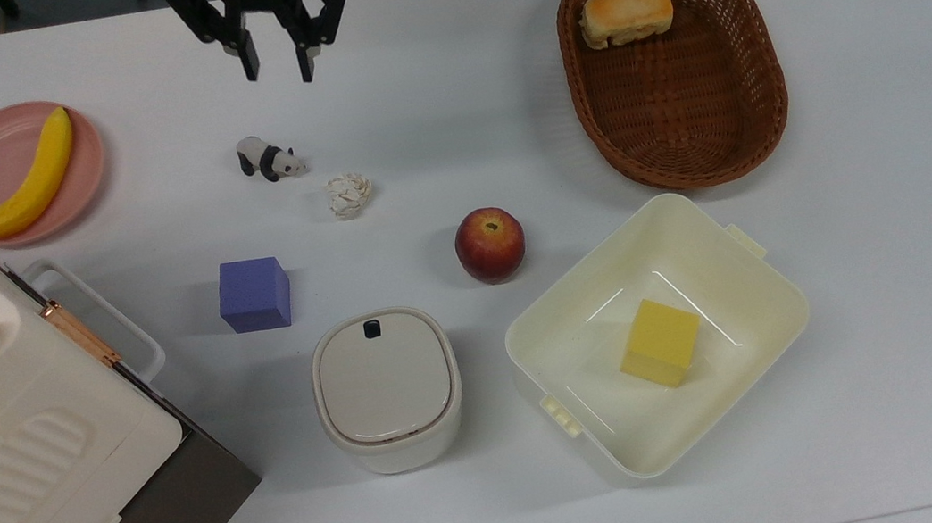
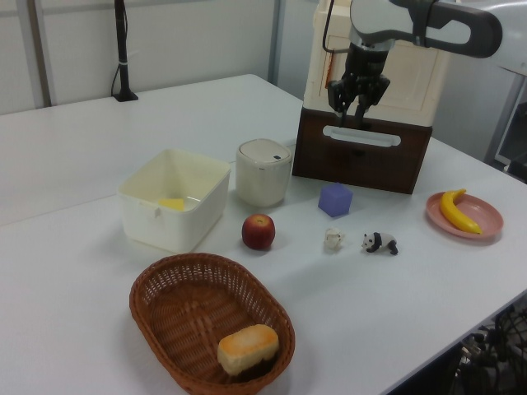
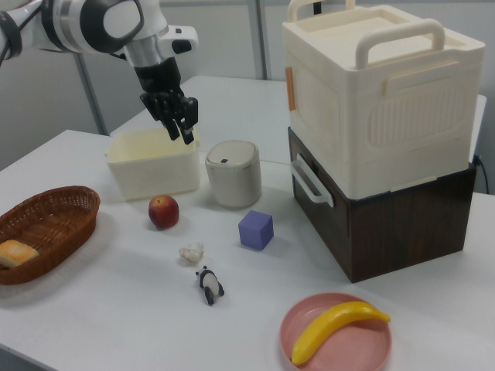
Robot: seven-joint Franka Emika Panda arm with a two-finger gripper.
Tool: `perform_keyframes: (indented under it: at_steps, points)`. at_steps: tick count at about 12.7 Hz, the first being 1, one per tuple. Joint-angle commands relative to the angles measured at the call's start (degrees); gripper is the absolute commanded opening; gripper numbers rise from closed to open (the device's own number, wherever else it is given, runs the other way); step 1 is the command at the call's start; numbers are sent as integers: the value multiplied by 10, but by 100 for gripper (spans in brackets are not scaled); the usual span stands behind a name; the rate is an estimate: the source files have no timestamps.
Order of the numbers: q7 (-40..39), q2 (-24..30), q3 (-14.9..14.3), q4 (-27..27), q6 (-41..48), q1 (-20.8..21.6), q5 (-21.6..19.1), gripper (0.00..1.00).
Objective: Open the trash can
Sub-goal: 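Move the gripper from rest toward the small white trash can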
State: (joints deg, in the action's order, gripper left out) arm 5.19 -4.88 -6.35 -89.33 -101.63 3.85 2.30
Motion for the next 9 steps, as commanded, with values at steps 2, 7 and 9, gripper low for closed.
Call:
perform_keyframes:
  at_steps: [2, 7, 9]
  points:
    - [-13, 11, 5, -27, -25, -4, -10, 0]
    - [-11, 1, 5, -44, -166, -10, -38, 0]
    - [-12, -23, 6, -39, -212, -20, -55, 0]
